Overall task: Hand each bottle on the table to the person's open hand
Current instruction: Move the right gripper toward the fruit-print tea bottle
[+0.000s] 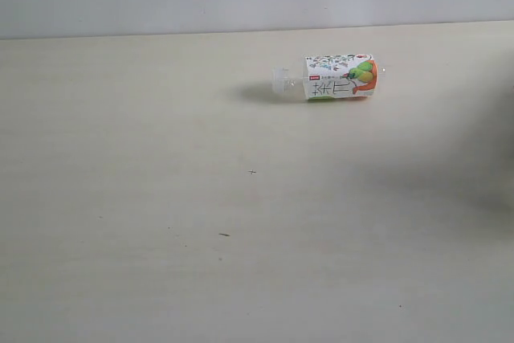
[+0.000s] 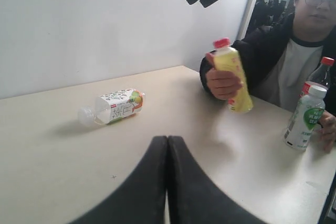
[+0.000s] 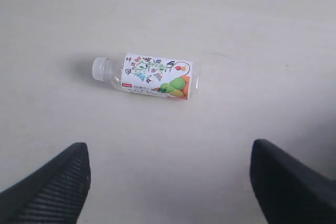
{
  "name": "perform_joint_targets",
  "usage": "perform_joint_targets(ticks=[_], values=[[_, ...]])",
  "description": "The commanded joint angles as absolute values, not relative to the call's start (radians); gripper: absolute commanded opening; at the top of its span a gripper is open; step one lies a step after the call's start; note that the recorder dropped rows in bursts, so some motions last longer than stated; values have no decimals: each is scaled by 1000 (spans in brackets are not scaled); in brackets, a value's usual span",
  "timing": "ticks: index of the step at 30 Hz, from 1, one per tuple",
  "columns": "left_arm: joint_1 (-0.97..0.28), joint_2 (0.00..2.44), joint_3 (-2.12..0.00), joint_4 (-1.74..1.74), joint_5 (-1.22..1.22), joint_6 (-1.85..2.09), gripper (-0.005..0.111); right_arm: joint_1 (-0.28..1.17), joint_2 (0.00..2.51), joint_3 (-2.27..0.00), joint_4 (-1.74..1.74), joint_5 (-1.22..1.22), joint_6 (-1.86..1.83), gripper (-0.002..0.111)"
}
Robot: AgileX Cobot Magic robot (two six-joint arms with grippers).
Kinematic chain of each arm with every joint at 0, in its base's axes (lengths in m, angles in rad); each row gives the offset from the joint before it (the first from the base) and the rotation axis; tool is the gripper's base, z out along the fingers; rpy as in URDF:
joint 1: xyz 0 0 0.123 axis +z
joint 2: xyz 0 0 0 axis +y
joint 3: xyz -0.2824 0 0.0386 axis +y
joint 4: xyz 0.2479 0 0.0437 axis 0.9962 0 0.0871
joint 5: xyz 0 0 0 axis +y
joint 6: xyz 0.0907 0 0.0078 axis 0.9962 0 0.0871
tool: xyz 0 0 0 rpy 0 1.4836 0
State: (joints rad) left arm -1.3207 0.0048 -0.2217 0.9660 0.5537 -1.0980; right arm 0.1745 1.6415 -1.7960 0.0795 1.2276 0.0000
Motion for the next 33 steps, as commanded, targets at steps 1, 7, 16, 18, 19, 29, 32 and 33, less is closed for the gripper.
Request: perform_joint_targets(ticks=[1, 7, 16, 18, 19, 29, 32, 33], values=[[-1326, 0, -217, 973, 547, -1103, 0, 175, 1635, -1802, 79, 1221, 0, 78], [-1326, 0, -217, 973, 547, -1103, 0, 175, 1635, -1802, 81, 1221, 0, 78], [-1326, 0, -217, 973, 547, -1103, 0, 175, 1635, -1802, 81, 1221, 0, 78], [-1326, 0, -217, 973, 547, -1103, 0, 175, 1635, -1802, 83, 1221, 0, 78], [-1326, 0, -217, 973, 547, -1103, 0, 175, 1635, -1802, 83, 1221, 0, 78], [-1326, 0, -217, 973, 547, -1103, 0, 175, 1707, -1802, 233, 1139, -511, 78], [-1326, 0, -217, 973, 547, -1103, 0, 175, 1761, -1802, 269, 1113, -896, 78], [-1326, 0, -217, 973, 547, -1103, 0, 175, 1783, -1802, 286, 1105, -1067, 78]])
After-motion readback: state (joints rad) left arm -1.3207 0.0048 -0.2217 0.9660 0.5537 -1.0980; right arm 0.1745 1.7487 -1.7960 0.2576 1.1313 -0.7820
